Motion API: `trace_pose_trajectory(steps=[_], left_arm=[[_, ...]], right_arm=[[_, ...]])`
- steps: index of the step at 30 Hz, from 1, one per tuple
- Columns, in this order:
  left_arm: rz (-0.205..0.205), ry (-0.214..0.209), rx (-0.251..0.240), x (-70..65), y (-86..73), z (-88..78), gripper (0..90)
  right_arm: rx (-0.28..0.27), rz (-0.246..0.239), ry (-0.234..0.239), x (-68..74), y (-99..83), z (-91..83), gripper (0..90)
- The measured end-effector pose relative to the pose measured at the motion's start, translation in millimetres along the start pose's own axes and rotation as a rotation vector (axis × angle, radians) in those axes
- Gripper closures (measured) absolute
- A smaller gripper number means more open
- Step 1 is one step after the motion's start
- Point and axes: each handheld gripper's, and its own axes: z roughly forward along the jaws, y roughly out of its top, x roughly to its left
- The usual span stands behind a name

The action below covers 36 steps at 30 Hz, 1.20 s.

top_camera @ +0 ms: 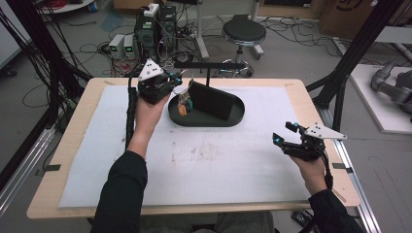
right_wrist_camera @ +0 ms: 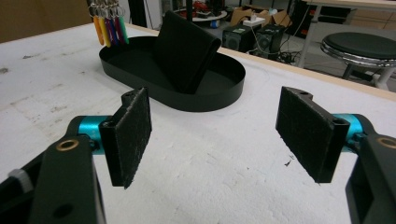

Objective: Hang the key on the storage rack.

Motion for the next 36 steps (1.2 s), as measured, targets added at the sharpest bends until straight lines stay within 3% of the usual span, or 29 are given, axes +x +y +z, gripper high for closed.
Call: trace_pose_trajectory(steps=[16,36], left_arm=[[-0.027,0.054,0.049,15.3,-8.4,17.2,86.4],[-0.058,0.078,0.045,23.8,-15.6,24.7,86.4]], right_arm=[[0.002,-0.002,0.003,0.1,0.0,0.9,27.1],[-0.002,0.002,0.004,0.7,0.3,0.3,27.1]])
